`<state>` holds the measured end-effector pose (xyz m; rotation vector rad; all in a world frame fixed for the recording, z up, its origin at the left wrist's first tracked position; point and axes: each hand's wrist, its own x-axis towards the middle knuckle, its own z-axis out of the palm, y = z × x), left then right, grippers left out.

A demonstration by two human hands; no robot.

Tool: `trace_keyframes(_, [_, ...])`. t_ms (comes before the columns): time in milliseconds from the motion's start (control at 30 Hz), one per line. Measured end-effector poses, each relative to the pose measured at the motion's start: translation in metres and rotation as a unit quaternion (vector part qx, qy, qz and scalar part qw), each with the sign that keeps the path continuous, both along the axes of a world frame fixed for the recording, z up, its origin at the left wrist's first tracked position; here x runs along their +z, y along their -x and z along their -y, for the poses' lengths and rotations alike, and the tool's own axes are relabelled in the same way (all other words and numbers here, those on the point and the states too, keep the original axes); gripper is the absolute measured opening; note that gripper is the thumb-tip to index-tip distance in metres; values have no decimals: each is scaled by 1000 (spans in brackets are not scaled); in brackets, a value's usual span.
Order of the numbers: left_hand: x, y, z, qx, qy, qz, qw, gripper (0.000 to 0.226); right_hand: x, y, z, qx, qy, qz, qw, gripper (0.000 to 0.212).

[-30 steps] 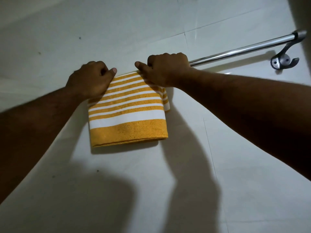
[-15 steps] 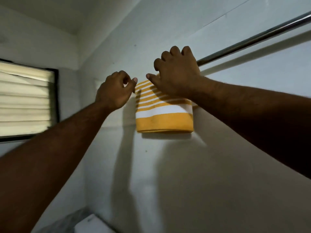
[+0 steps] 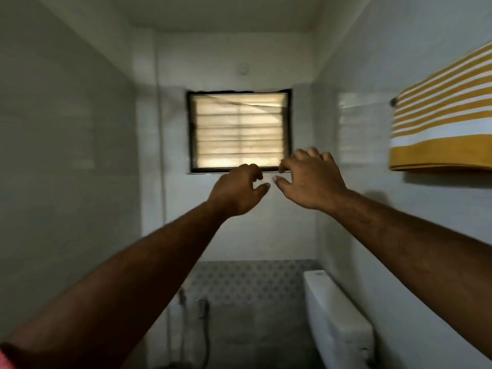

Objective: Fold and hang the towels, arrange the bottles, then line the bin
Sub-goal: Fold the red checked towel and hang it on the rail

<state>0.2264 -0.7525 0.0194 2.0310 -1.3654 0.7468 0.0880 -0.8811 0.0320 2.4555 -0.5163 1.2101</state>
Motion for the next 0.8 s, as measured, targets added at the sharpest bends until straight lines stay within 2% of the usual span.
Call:
trace_keyframes(100, [-26, -14, -68, 74, -16, -26, 997, 44, -37, -45, -39, 104, -53, 11, 993, 35])
trace_keyframes(200, [-61, -32, -141, 161, -39, -20, 986, 52, -78, -87, -95, 182, -42, 23, 982, 32])
trace_keyframes(300, [-97, -39, -225, 254, -83, -18, 963, 56, -120, -122, -170, 257, -59, 6, 965, 36])
trace_keyframes(400, [-125, -34, -298, 307, -123, -62, 942, 50, -159, -140, -241, 317, -108, -25, 942, 35])
trace_keyframes(500, [-148, -16, -370, 342, -162, -125, 917, 45, -193, -138, -315, 379, -139, -57, 913, 24])
trace_keyframes(633, [-174, 17, -461, 378, -156, -188, 893, 37, -228, -116, -406, 439, -152, -85, 881, 16])
trace_keyframes(800, [-194, 64, -545, 410, -113, -267, 865, 55, -248, -91, -496, 493, -183, -154, 837, 15])
